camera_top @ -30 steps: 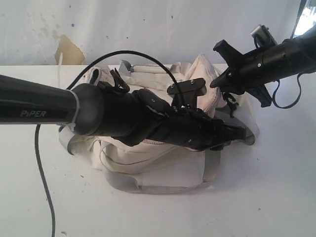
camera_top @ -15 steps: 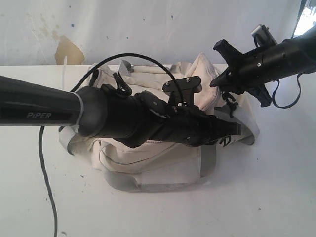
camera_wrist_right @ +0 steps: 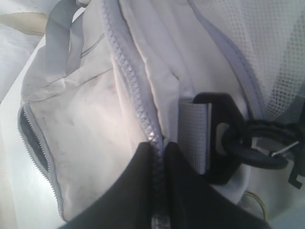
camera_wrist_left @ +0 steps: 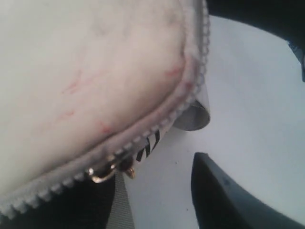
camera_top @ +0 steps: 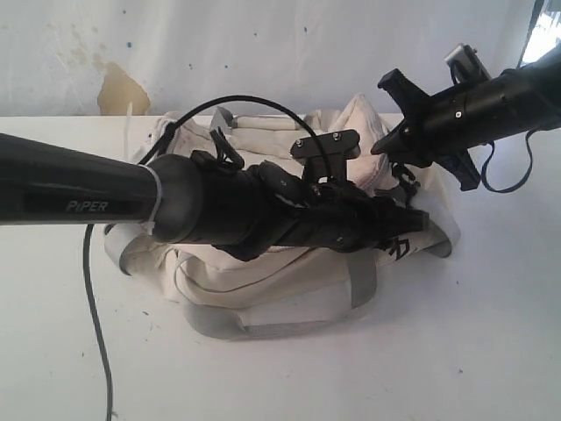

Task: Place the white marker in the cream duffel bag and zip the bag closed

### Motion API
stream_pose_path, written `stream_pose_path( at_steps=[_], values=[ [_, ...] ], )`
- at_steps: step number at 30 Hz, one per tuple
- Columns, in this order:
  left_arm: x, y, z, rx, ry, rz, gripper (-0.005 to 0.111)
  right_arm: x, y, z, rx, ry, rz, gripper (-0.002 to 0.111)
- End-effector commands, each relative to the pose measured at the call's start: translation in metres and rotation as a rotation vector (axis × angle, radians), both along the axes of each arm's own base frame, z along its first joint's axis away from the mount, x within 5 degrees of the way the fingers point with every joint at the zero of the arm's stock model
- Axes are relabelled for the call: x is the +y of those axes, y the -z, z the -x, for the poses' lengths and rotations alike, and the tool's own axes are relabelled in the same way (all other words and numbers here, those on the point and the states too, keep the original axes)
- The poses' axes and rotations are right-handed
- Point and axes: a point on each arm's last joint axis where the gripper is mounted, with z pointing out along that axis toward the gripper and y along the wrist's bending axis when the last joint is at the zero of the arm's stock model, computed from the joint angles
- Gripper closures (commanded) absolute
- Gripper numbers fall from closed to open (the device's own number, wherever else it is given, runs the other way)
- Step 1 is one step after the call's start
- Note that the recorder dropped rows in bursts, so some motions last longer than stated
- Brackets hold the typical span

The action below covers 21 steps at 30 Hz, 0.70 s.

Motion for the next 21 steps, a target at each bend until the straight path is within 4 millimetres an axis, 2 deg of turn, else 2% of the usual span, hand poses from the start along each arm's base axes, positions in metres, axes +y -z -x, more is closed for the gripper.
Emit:
stream_pose_path(
  at_steps=[1, 7, 17, 19, 21],
  values=[
    [0.0012, 0.0002, -0.0035, -0.017, -0.037, 0.001, 0.055, -0.0013, -0.0018, 0.0004, 0.015, 0.013, -0.039, 0.108],
    [0.0058, -0.0028, -0.0111, -0.100, -0.100, -0.024, 0.055, 0.0000, -0.0022, 0.0014, 0.025, 0.006, -0.055, 0.108],
    [0.0046, -0.0024, -0.0095, -0.093, -0.088, -0.023, 0.055, 0.0004, -0.0022, 0.0019, 0.030, 0.000, -0.058, 0.108],
    [0.0053, -0.0029, -0.0105, -0.102, -0.099, -0.024, 0.059, 0.0005, -0.0022, 0.0021, 0.031, -0.002, -0.059, 0.108],
    [0.0053, -0.0029, -0.0105, -0.102, -0.099, -0.024, 0.070, 0.0005, -0.0022, 0.0021, 0.031, -0.002, -0.059, 0.108]
  ],
)
